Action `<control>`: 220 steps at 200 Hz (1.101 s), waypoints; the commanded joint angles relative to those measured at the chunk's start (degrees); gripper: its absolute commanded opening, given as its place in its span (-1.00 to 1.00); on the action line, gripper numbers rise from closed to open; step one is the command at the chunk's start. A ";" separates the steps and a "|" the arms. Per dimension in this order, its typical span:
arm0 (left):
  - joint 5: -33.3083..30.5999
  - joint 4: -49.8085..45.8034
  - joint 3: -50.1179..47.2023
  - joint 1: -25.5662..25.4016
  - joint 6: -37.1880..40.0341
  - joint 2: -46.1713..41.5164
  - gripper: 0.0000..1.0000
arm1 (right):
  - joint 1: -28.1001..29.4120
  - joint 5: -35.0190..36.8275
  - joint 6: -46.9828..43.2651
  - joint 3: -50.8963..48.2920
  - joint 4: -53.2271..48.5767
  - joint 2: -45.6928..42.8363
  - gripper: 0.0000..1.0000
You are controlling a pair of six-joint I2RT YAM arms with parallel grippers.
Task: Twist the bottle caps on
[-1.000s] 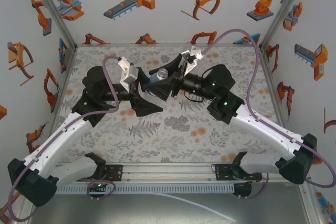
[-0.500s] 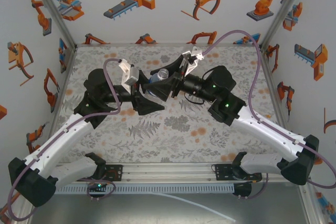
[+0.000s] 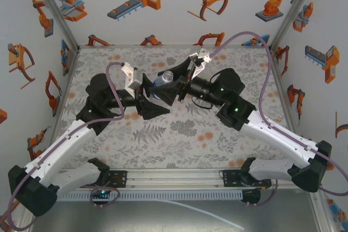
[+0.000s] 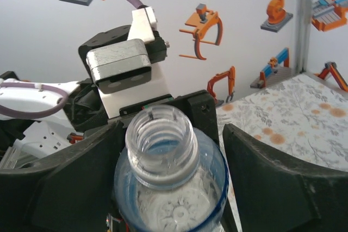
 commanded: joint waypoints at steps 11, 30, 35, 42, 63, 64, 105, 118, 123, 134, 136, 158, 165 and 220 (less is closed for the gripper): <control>-1.75 -1.18 0.25 3.67 -1.38 -1.18 -0.74 | 0.01 5.69 -5.75 4.00 -6.30 -3.59 0.41; -2.67 -9.22 2.79 5.87 1.64 -0.82 -1.00 | 0.00 10.65 -8.83 4.21 -10.51 -5.22 0.40; -3.09 -12.29 3.92 6.32 3.01 -0.55 -1.00 | 0.00 12.52 -9.83 4.43 -12.03 -5.61 0.40; -3.49 -16.85 5.72 6.90 5.30 -0.05 -1.00 | -0.01 15.99 -10.84 5.02 -15.10 -6.04 0.40; -4.29 -28.60 11.02 8.62 11.30 2.36 -1.00 | -0.19 27.95 -12.29 7.00 -25.25 -6.23 0.34; -4.29 -28.88 11.23 8.71 11.55 2.50 -1.00 | -0.18 28.57 -12.30 7.07 -25.65 -6.23 0.34; -4.72 -27.88 8.95 13.01 15.92 3.88 -1.00 | -1.16 40.76 -9.58 5.20 -37.89 -5.82 0.29; -6.41 -26.38 7.10 13.64 17.07 3.90 -1.00 | -2.32 41.70 -6.24 3.62 -41.03 -5.67 0.28; -7.15 -25.87 6.36 13.82 17.53 3.90 -1.00 | -2.87 41.63 -4.74 3.06 -42.17 -5.69 0.27; -8.59 -24.52 4.65 14.06 18.35 3.98 -1.00 | -3.97 41.06 -2.09 1.59 -44.67 -5.47 0.27; -8.89 -24.23 4.38 14.13 18.48 3.97 -1.00 | -4.13 40.80 -1.65 1.28 -45.16 -5.40 0.27; -12.10 -23.06 1.23 14.16 20.63 3.99 -1.00 | -5.59 37.64 1.60 -2.07 -49.64 -4.86 0.27; -13.49 -22.83 0.15 14.16 21.10 4.13 -1.00 | -5.99 36.94 2.78 -3.14 -51.03 -4.67 0.27; -14.87 -22.17 -0.69 13.98 19.53 4.02 -1.00 | -7.09 35.69 12.71 -12.05 -52.26 -1.48 0.20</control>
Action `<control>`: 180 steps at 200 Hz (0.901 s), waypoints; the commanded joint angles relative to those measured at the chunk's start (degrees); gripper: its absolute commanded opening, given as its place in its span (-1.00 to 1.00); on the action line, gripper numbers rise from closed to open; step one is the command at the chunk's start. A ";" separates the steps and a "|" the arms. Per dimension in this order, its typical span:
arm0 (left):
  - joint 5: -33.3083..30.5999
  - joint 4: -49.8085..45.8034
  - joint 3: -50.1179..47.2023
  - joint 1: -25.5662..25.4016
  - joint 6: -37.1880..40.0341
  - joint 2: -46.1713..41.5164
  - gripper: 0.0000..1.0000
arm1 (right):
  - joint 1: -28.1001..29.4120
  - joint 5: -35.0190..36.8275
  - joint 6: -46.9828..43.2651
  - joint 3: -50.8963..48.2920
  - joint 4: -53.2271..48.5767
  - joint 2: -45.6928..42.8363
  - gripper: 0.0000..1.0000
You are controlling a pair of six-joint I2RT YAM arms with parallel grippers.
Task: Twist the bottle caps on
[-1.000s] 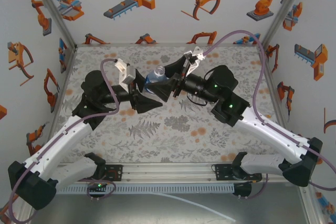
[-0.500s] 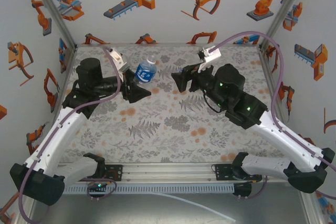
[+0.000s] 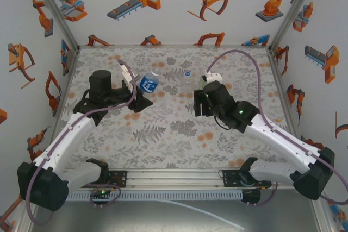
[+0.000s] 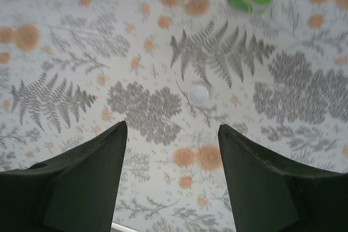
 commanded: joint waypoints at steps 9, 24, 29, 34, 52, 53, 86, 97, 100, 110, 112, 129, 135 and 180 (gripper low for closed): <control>-0.46 2.14 0.19 -0.12 0.79 -0.78 -1.00 | -1.31 -1.80 8.19 -3.66 0.56 2.93 0.18; -0.57 1.76 0.19 -0.42 0.77 -1.06 -1.00 | -2.66 -3.34 9.56 -4.21 1.85 5.57 0.13; -0.67 1.61 0.12 -0.59 0.77 -1.15 -1.00 | -3.17 -3.83 9.49 -4.16 2.12 6.65 0.12; -0.92 1.51 0.10 -0.77 0.82 -1.31 -1.00 | -3.81 -4.34 9.48 -4.01 2.28 7.76 0.11; -2.12 0.66 0.10 -1.80 1.29 -1.43 -1.00 | -6.08 -6.32 9.07 -3.95 3.98 11.97 0.10; -2.20 0.58 0.10 -1.86 1.29 -1.42 -1.00 | -6.18 -6.40 9.01 -3.97 4.08 12.24 0.10; -4.07 -1.22 0.45 -3.55 2.73 -1.21 -1.00 | -7.59 -6.49 6.82 -2.00 6.54 19.17 0.07; -4.48 -1.81 0.65 -3.92 3.04 -1.03 -1.00 | -7.75 -5.92 6.07 -1.08 6.64 21.37 0.07; -4.53 -1.95 0.71 -4.00 3.11 -0.97 -1.00 | -7.77 -5.76 5.83 -0.82 6.64 21.95 0.06; -4.73 -2.19 0.88 -4.14 3.19 -0.68 -1.00 | -7.99 -5.66 5.54 -0.16 6.81 23.69 0.06; -4.68 -2.23 0.89 -4.22 3.29 -0.68 -1.00 | -8.06 -5.67 5.46 -0.02 6.79 24.07 0.05; -4.57 -2.51 1.15 -4.55 3.63 -0.45 -1.00 | -8.55 -6.22 4.72 0.89 7.33 26.49 0.03; -4.57 -2.48 1.16 -4.69 3.66 -0.50 -1.00 | -8.71 -6.16 4.41 1.35 7.41 27.26 0.02; -4.81 -2.81 1.22 -5.02 4.02 -0.25 -1.00 | -9.09 -7.10 3.55 3.07 8.66 31.99 -0.06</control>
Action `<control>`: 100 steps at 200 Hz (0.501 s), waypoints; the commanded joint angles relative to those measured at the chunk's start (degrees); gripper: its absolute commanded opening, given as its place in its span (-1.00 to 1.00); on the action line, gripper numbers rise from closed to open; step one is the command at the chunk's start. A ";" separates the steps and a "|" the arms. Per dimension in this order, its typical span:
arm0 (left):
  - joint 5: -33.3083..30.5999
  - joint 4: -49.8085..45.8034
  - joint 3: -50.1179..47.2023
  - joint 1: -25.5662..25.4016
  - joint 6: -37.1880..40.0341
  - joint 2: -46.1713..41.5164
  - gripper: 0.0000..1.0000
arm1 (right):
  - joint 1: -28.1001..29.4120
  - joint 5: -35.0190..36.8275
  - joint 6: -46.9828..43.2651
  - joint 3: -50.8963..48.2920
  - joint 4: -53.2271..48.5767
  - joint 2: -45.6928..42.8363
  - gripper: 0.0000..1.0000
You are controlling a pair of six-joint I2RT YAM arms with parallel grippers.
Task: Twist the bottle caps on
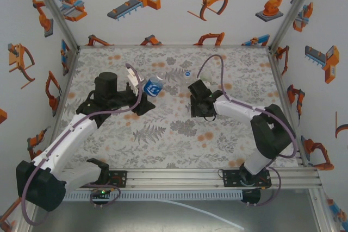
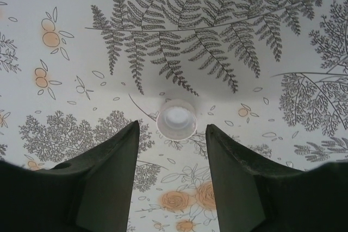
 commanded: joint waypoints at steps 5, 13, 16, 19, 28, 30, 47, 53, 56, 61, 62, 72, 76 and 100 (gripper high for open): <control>0.13 -0.53 1.22 -0.37 1.72 0.02 -1.00 | -0.42 -0.70 -1.12 2.03 1.47 2.32 -0.07; 0.13 -0.63 1.33 -0.32 1.77 0.01 -1.00 | -0.38 -0.84 -1.14 2.08 1.47 2.85 -0.09; 0.13 -0.59 1.33 -0.36 1.81 -0.01 -1.00 | -0.38 -0.89 -1.08 2.09 1.42 2.99 -0.09; 0.13 -0.62 1.35 -0.34 1.82 0.05 -1.00 | -0.38 -0.90 -1.00 2.12 1.38 3.17 -0.09; 0.12 -0.62 1.33 -0.33 1.82 0.06 -1.00 | -0.38 -0.99 -0.87 2.07 1.37 3.41 -0.09; 0.08 -0.66 1.33 -0.33 1.82 0.10 -1.00 | -0.38 -0.99 -0.89 1.97 1.38 3.54 -0.09; 0.18 -0.72 1.42 -0.39 1.90 0.09 -1.00 | -0.38 -1.06 -0.75 1.66 1.26 3.96 -0.09; 0.21 -0.78 1.46 -0.48 1.90 0.14 -1.00 | -0.38 -1.12 -0.77 1.62 1.16 4.08 -0.12; 0.21 -0.77 1.50 -0.42 1.90 0.18 -1.00 | -0.38 -1.16 -0.80 1.50 1.08 4.11 -0.13; 0.21 -0.86 1.51 -0.45 1.95 0.12 -1.00 | -0.38 -1.21 -0.75 1.52 0.99 4.12 -0.13; 0.21 -0.87 1.55 -0.42 1.93 0.13 -1.00 | -0.38 -1.23 -0.73 1.48 0.96 4.12 -0.14; 0.17 -0.90 1.59 -0.46 1.91 0.11 -1.00 | -0.36 -1.49 -0.63 1.27 0.94 3.97 -0.15; 0.17 -0.93 1.59 -0.43 1.90 0.14 -1.00 | -0.38 -1.53 -0.63 1.16 0.94 3.96 -0.15; 0.21 -1.13 1.77 -0.50 2.01 0.14 -1.00 | -0.38 -2.39 -0.24 0.92 0.72 3.81 -0.22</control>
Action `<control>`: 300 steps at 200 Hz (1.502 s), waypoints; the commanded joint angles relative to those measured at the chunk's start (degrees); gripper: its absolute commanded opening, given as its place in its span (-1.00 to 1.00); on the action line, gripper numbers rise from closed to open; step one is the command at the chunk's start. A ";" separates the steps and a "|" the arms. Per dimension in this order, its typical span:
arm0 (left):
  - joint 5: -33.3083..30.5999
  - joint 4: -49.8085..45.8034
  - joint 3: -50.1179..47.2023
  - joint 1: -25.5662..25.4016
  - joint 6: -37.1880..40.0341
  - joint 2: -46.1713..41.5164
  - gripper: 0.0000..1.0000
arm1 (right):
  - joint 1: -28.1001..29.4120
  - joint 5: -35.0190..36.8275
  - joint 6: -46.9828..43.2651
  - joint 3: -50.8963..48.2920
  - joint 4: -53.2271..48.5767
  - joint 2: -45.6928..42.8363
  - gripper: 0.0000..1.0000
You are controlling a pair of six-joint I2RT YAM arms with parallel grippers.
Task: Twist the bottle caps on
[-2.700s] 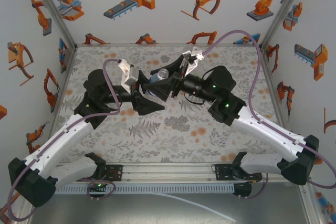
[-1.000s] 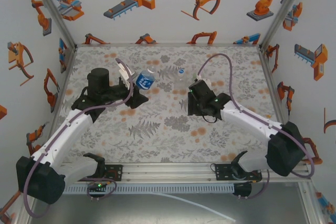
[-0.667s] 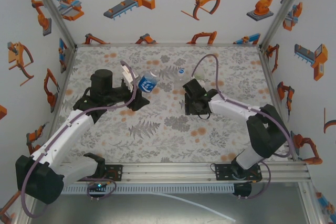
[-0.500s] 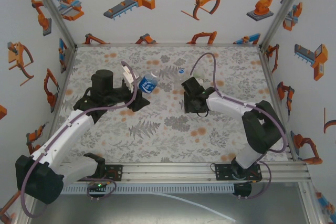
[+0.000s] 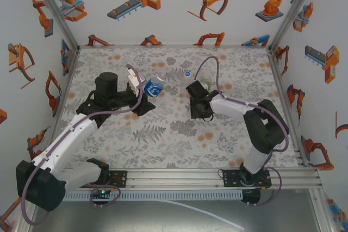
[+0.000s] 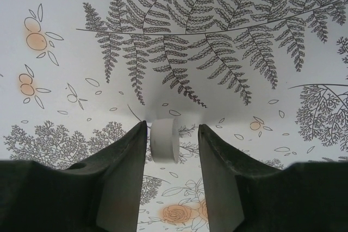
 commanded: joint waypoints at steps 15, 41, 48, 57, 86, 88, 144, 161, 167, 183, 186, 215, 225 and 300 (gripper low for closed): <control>0.26 -0.89 1.79 -0.41 1.34 0.09 -1.00 | -0.35 -1.40 0.63 0.31 -0.33 -0.09 -0.28; 0.13 -1.11 2.05 -0.44 1.43 0.34 -1.00 | -0.35 -2.62 1.63 0.03 -0.35 -0.53 -0.39; 0.21 -1.26 2.14 -0.50 1.47 0.46 -1.00 | -0.33 -3.45 2.01 -0.20 -0.16 -0.71 -0.45; 0.25 -1.40 2.21 -0.59 1.45 0.50 -1.00 | -0.25 -4.78 2.67 -0.46 0.36 -0.99 -0.50; 0.21 -1.59 2.43 -0.68 1.60 0.65 -1.00 | 0.01 -11.49 6.66 -2.65 5.25 -2.49 -0.64; 0.24 -1.60 2.43 -0.68 1.60 0.65 -1.00 | 0.08 -12.01 7.03 -2.87 5.73 -2.62 -0.65; 0.17 -2.33 2.78 -1.28 1.86 1.70 -1.00 | 0.29 -25.53 22.31 -13.81 27.66 -6.94 -0.67; 0.08 -2.60 2.91 -1.55 1.95 1.96 -1.00 | 0.19 -26.83 25.66 -17.70 34.05 -8.33 -0.66; 0.02 -2.69 3.02 -1.59 2.06 2.05 -1.00 | 0.04 -26.81 26.26 -18.88 35.24 -8.78 -0.65; 0.08 -2.99 3.13 -1.72 2.04 2.33 -1.00 | -0.45 -25.93 26.58 -21.51 35.41 -9.94 -0.57; 0.08 -3.00 3.21 -1.73 2.07 2.40 -1.00 | -0.57 -25.73 26.57 -22.05 35.34 -10.13 -0.56; 0.08 -3.06 3.20 -1.90 2.13 2.80 -1.00 | -2.07 -24.32 26.35 -26.91 34.65 -11.71 -0.45; 0.08 -3.25 3.21 -2.07 2.12 2.87 -1.00 | -2.19 -23.42 25.82 -27.74 33.22 -12.58 -0.40; -0.52 -3.59 3.22 -2.61 2.49 3.17 -1.00 | -1.93 -13.72 16.47 -20.22 9.96 -18.24 -0.14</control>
